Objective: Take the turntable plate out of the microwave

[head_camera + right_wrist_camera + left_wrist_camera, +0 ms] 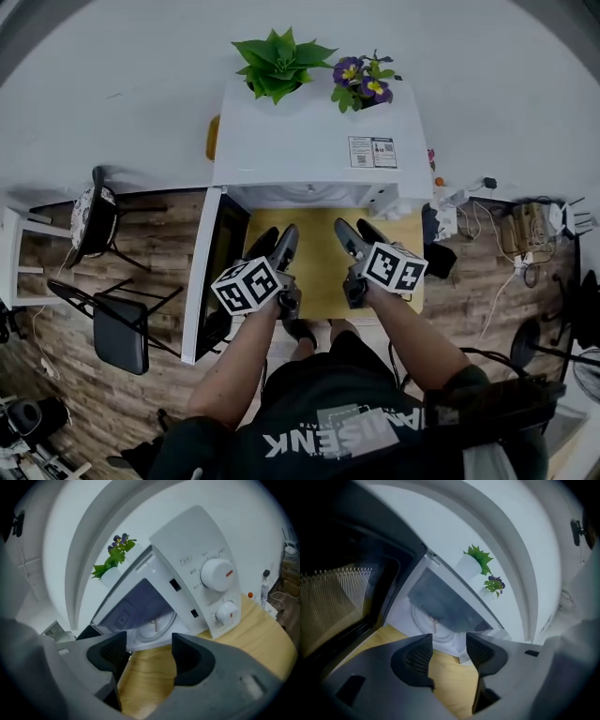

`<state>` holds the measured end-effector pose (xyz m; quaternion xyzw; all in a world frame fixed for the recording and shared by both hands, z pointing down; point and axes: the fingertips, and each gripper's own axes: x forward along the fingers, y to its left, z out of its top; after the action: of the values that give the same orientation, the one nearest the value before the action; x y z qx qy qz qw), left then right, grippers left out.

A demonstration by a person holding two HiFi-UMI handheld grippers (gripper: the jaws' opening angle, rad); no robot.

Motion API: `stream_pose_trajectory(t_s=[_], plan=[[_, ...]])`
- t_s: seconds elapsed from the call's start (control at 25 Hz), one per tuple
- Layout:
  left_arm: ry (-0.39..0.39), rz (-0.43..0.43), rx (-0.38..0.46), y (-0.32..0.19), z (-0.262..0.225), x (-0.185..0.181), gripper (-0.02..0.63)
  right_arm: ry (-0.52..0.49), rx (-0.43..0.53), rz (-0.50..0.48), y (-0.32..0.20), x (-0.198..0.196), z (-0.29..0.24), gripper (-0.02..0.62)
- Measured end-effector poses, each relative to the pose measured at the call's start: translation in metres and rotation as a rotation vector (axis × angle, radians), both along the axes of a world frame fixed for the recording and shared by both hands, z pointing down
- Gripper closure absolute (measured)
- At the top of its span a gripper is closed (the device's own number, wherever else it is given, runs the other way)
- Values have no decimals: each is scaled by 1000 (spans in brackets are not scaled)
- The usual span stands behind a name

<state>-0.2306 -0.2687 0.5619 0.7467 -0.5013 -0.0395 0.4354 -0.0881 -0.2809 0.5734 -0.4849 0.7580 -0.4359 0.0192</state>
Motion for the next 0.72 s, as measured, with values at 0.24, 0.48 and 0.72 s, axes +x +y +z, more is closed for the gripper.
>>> stream_pose_trajectory(t_s=[0.24, 0.48, 0.72], plan=[[106, -82, -85, -29, 47, 6, 385, -96, -175, 56, -13, -10, 65, 256], [220, -208, -216, -51, 96, -7, 345, -190, -245, 112, -40, -21, 88, 255], [254, -244, -267, -71, 118, -5, 310, -222, -311, 174, -63, -26, 106, 255]])
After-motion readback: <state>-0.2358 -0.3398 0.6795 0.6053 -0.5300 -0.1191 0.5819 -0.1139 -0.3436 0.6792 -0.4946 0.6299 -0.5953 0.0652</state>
